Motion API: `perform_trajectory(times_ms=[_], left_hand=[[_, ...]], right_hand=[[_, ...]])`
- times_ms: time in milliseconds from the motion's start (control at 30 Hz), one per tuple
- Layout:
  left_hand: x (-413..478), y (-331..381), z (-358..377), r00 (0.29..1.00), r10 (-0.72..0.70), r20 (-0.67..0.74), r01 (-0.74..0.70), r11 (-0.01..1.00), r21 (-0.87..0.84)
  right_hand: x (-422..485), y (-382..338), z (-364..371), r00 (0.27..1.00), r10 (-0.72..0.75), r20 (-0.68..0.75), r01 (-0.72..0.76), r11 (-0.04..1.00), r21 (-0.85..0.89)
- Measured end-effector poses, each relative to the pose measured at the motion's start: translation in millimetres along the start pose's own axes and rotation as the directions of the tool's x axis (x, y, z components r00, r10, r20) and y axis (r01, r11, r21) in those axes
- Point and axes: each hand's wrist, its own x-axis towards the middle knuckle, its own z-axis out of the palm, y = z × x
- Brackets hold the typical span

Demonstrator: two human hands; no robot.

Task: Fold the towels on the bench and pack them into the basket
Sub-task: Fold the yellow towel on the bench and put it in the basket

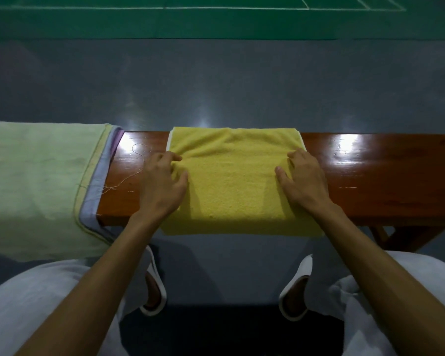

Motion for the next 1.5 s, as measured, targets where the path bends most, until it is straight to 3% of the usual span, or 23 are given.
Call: perform_trajectory(times_ms=[133, 300, 567, 700, 767, 867, 1000, 1167, 1267, 1500], left_hand=[[-2.3, -7.6, -5.3, 0.993, -0.116, -0.024, 0.118, 0.988, 0.098], [-2.8, -7.8, -8.6, 0.976, -0.202, -0.081, 0.212, 0.968, 0.133], [3.9, -7.4, -4.6, 0.986, -0.169, 0.013, 0.164, 0.972, 0.169], [6.6, -9.1, -8.6, 0.984, -0.175, 0.034, 0.176, 0.984, -0.007], [8.7, -8.0, -14.4, 0.971, -0.227, 0.076, 0.237, 0.956, -0.172], [12.4, -11.0, -20.3, 0.939, -0.312, 0.145, 0.344, 0.859, -0.38], [16.5, -18.0, -25.9, 0.917, -0.341, 0.209, 0.4, 0.792, -0.462], [24.1, -30.1, -35.9, 0.93, -0.166, 0.329, 0.309, 0.837, -0.452], [24.4, -27.7, -39.2, 0.918, -0.108, 0.382, 0.276, 0.865, -0.418], [20.8, -27.0, -46.2, 0.955, -0.086, 0.284, 0.206, 0.88, -0.428]], right_hand=[[3.1, 4.5, -16.0, 0.988, 0.122, -0.094, -0.117, 0.991, 0.059], [4.5, 15.0, -26.1, 0.957, 0.272, -0.096, -0.277, 0.96, -0.034], [6.1, 9.1, -26.5, 0.933, 0.351, -0.077, -0.351, 0.936, 0.02], [8.1, 11.0, -26.2, 0.948, 0.315, -0.042, -0.312, 0.948, 0.054], [11.4, 13.8, -30.2, 0.954, 0.298, -0.024, -0.288, 0.938, 0.194], [12.6, 14.9, -37.9, 0.936, 0.351, 0.021, -0.328, 0.848, 0.417], [8.0, 14.6, -45.9, 0.888, 0.411, 0.207, -0.453, 0.703, 0.548], [4.1, 15.8, -57.3, 0.959, 0.191, 0.208, -0.28, 0.744, 0.607], [4.4, 19.7, -56.7, 0.964, 0.143, 0.223, -0.253, 0.745, 0.617], [4.0, 25.0, -61.4, 0.989, 0.124, 0.078, -0.145, 0.731, 0.667]])
